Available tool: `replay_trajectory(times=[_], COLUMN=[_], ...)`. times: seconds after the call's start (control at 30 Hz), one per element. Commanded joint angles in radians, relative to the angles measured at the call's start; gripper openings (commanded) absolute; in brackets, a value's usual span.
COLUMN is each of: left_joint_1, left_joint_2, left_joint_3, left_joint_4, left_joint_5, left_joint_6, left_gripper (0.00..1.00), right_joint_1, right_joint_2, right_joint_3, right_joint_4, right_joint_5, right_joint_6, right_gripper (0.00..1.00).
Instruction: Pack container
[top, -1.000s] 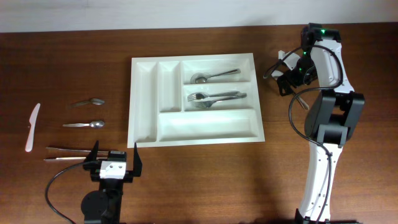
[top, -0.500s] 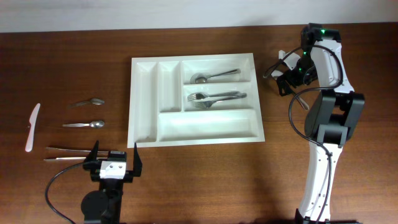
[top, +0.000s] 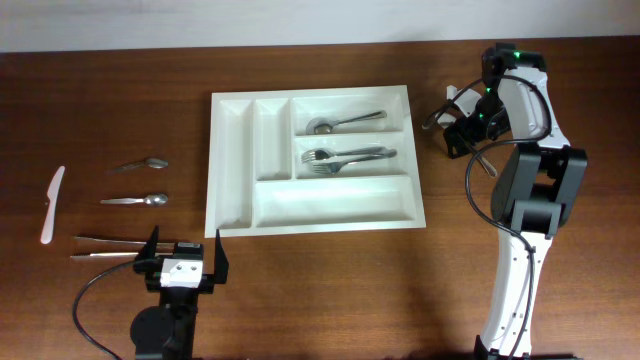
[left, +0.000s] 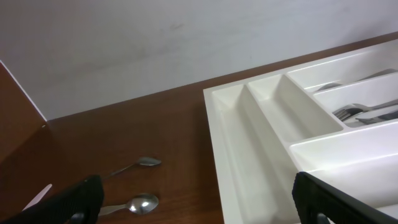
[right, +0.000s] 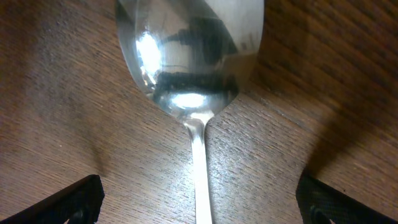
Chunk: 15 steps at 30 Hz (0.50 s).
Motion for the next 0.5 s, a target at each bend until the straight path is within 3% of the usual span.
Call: replay_trajectory(times=[0.0,0.47], left_joint_1=[0.003,0.003], left_joint_2=[-0.004,-0.004], left_joint_3=[-0.006,-0.006], left_joint_4=[0.003,0.003], left_joint_5=[-0.003,-0.003], left_joint_6=[0.012,0.012], left_gripper=[0.99,0.99], right_joint_1=[-0.002,-0.002], right_joint_2=[0.025,0.025], right_joint_3=[-0.046,-0.046], right_joint_4=[-0.008,-0.005], right_joint_5=[-0.018,0.059], right_joint_6=[0.008,0.042], right_gripper=[1.0,1.0])
